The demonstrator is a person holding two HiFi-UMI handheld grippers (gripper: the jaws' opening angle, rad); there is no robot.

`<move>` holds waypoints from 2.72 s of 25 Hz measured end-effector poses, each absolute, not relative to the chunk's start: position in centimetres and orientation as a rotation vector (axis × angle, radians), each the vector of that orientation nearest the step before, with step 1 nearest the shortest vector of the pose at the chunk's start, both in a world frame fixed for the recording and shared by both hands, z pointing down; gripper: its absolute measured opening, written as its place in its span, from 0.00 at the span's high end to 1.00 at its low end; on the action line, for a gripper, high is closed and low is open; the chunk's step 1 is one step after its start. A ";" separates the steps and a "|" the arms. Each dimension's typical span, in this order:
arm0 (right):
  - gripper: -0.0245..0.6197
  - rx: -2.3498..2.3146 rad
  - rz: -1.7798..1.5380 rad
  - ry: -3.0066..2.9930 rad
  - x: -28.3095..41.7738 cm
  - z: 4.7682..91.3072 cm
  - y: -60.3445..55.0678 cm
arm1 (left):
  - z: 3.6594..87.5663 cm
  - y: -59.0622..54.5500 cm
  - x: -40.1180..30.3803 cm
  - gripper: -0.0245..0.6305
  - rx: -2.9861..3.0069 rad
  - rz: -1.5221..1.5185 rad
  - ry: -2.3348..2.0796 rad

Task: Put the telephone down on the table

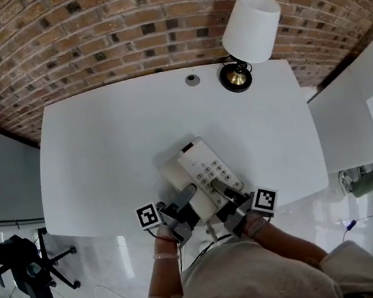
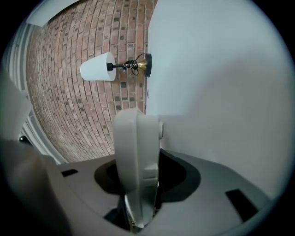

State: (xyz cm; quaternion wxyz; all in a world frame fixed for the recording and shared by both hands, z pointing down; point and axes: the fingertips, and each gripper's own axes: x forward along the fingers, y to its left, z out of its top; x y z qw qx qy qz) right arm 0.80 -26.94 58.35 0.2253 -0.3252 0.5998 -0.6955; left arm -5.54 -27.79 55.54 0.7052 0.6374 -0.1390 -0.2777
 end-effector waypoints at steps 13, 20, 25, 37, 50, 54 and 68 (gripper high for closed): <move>0.70 -0.955 -1.885 1.577 1.2 58.8 -30.9 | 56.1 -32.2 -5.4 0.35 1.415 -0.601 -0.315; 0.70 -0.991 -1.877 1.546 0.8 58.7 -33.2 | 56.3 -33.9 -7.9 0.35 1.356 -0.664 -0.456; 0.70 -1.013 -1.862 1.530 0.5 58.8 -34.9 | 55.4 -32.7 -10.1 0.35 1.439 -0.647 -0.520; 0.70 -1.053 -1.915 1.518 -0.8 58.6 -36.4 | 57.3 -26.4 -6.7 0.35 2.080 0.327 -0.797; 0.70 -1.023 -1.980 1.631 -1.5 58.8 -35.7 | 58.8 -27.1 -7.6 0.76 1.960 0.338 -1.122; 0.69 -1.004 -1.974 1.709 -1.6 58.3 -35.2 | 58.3 -27.5 -7.7 0.76 1.965 0.303 -1.129; 0.71 -0.924 -2.045 1.817 -1.5 58.7 -29.6 | 60.3 -26.7 -8.0 0.78 1.936 0.483 -1.138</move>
